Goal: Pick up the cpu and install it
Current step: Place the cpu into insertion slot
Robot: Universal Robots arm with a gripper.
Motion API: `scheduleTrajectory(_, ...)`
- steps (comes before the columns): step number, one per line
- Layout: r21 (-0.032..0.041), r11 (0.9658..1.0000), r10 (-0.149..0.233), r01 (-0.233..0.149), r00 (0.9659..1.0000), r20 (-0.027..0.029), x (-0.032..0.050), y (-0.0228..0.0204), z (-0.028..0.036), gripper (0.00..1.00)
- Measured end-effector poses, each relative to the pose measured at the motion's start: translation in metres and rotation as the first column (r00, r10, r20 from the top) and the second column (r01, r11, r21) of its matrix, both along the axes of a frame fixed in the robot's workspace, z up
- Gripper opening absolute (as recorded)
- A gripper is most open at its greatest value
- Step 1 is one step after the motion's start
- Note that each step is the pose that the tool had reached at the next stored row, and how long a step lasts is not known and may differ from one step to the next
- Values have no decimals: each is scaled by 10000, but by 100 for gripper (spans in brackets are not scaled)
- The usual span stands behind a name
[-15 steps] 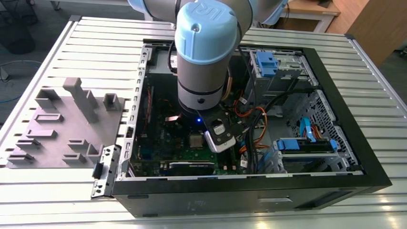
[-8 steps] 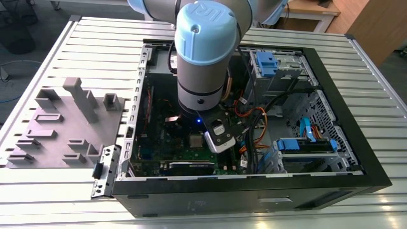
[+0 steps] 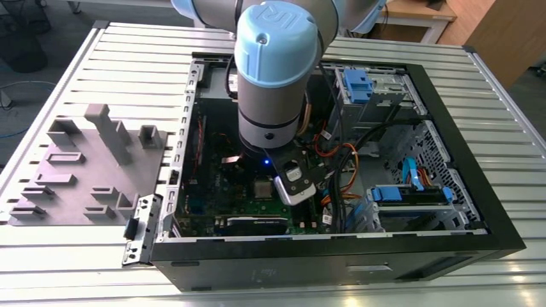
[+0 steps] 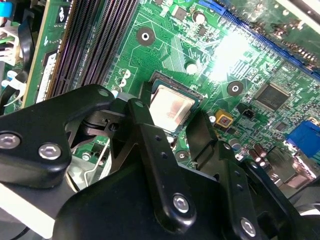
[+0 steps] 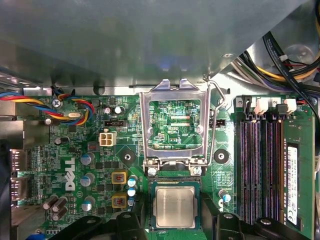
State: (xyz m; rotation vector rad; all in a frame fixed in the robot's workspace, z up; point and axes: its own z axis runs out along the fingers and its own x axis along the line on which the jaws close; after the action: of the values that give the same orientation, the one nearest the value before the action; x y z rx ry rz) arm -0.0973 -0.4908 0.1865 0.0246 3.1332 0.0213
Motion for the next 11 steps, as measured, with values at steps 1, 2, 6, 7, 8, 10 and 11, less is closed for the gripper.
scheduleTrajectory(1,0,10000,1,-1,10000,1,1,0,0,54)
scheduleTrajectory(2,0,10000,0,0,10000,1,1,0,0,54)
scheduleTrajectory(6,1,10000,1,-1,10000,1,3,0,-2,54)
scheduleTrajectory(7,0,10000,1,-1,10000,1,3,0,-2,54)
scheduleTrajectory(8,0,10000,0,0,10000,1,3,0,-2,54)
scheduleTrajectory(10,1,10000,1,-1,10000,2,4,0,-2,54)
scheduleTrajectory(11,3,10000,2,-2,10000,5,6,0,-3,55)
